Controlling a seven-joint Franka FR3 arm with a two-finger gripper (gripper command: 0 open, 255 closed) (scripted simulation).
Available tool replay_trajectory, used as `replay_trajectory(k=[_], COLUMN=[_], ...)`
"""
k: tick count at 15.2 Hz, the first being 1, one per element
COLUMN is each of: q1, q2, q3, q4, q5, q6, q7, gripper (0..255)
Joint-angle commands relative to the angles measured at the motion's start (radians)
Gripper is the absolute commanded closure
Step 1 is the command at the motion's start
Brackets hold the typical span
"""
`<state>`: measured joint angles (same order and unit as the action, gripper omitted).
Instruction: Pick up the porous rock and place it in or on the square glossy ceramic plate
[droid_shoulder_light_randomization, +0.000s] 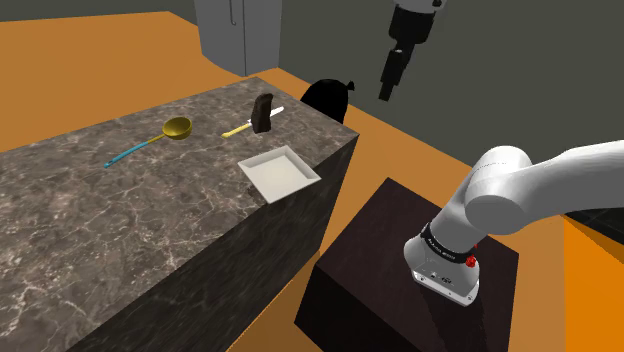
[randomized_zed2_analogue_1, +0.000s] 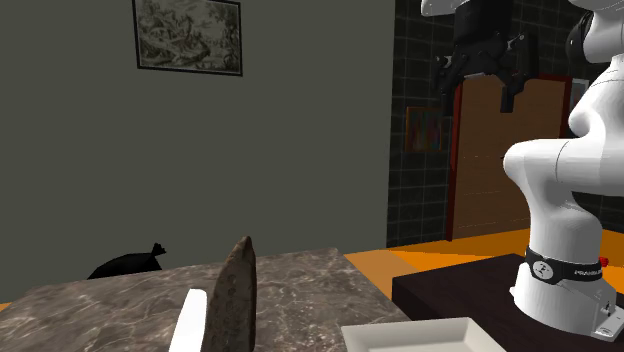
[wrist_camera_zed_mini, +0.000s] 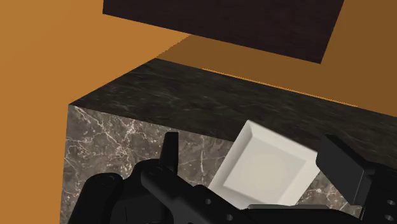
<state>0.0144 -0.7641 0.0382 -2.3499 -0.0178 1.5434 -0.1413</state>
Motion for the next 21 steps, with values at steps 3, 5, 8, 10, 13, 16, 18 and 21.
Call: replay_trajectory(k=[3,5,8,10,13,16,18,21], q1=[-0.004,-0.008,-0.014,-0.018,-0.023,-0.028,-0.031,-0.034], q2=[0.06,0.122,0.221,0.289,0.393,0.5,0.571,0.68], q3=[0.005,0.009,0.015,0.019,0.023,0.026,0.027,0.028], q4=[0.004,0.014,0.04,0.064,0.11,0.167,0.212,0.289], q5=[0.008,0.016,0.025,0.03,0.035,0.039,0.041,0.042], q6=[0.065,0.127,0.215,0.269,0.343,0.407,0.444,0.49], q7=[0.019,0.037,0.063,0.08,0.105,0.128,0.143,0.165], gripper=[0,0,0,0,0,0,0,0])
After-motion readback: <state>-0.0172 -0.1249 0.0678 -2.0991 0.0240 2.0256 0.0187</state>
